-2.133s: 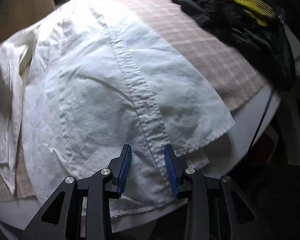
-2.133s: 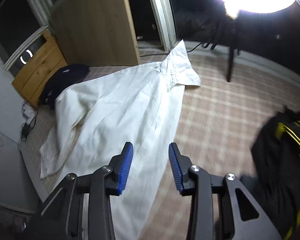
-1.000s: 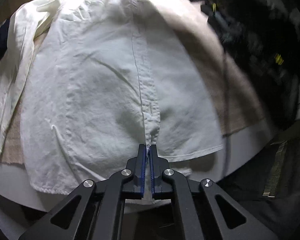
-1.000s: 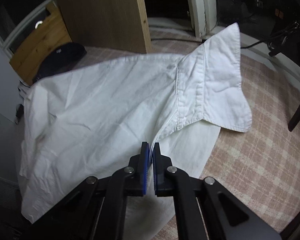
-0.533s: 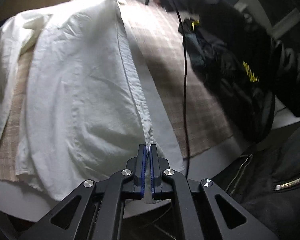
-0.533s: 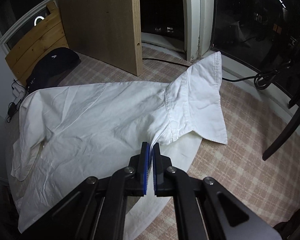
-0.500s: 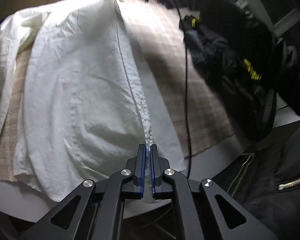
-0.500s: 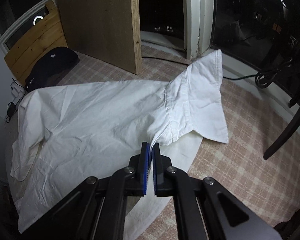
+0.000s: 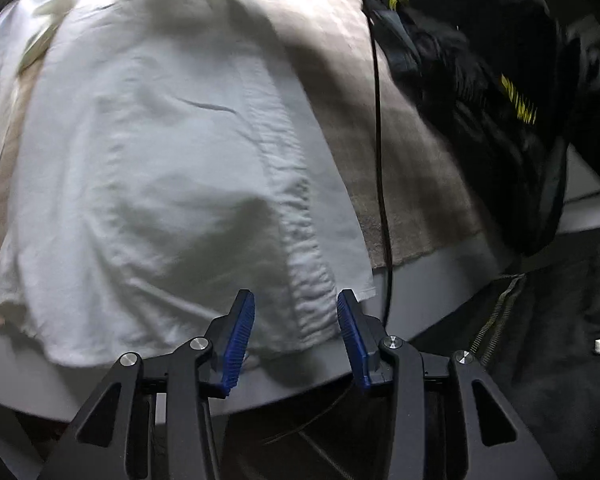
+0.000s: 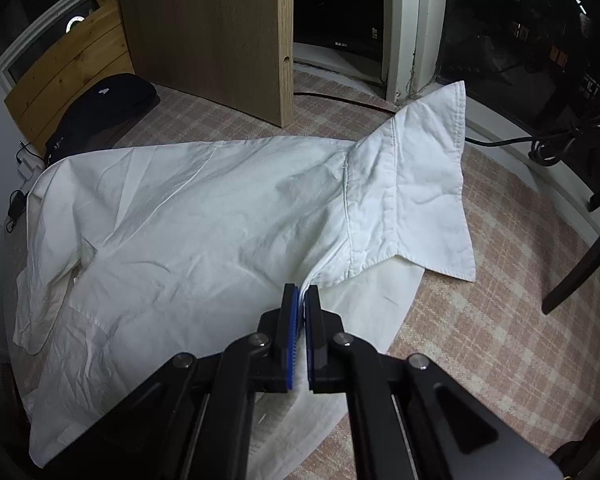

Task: Fold clothes

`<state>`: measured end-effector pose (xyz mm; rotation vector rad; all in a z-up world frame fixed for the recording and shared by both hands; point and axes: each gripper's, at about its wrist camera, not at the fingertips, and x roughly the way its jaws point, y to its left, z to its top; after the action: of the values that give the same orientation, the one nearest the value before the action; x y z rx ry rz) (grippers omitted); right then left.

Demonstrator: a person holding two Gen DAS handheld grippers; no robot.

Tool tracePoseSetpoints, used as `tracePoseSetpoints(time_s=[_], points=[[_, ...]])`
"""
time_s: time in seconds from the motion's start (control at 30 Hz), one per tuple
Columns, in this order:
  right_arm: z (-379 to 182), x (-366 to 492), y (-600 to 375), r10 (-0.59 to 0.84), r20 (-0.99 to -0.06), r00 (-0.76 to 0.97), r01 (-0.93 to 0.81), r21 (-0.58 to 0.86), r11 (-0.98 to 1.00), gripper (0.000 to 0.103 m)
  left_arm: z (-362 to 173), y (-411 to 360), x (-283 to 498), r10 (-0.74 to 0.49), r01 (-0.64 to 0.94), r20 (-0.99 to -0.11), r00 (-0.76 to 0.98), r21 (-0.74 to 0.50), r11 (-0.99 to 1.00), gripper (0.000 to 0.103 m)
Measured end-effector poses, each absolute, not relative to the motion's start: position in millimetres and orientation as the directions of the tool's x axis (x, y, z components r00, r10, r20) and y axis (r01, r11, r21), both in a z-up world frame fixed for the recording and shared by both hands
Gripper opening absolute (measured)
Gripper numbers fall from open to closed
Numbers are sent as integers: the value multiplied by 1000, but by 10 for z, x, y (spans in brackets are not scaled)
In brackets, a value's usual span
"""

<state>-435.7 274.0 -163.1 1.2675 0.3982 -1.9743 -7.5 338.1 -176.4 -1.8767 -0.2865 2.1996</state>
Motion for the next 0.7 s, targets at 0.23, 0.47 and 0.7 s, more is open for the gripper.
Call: tracePoseSetpoints(time_s=[0.23, 0.47, 0.7], points=[[-1518, -4288, 2765, -424, -869, -256, 726, 118, -678, 4, -1655, 2994, 58, 277, -14, -948, -156, -279, -960, 3], [-1290, -4262, 2774, -455, -843, -287, 723, 120, -680, 4, -759, 2351, 185, 228, 85, -917, -328, -269, -959, 2], [-1191, -4368, 2858, -413, -848, -333, 701, 70, -710, 4, -753, 2965, -227, 274, -126, -891, -362, -244, -961, 7]])
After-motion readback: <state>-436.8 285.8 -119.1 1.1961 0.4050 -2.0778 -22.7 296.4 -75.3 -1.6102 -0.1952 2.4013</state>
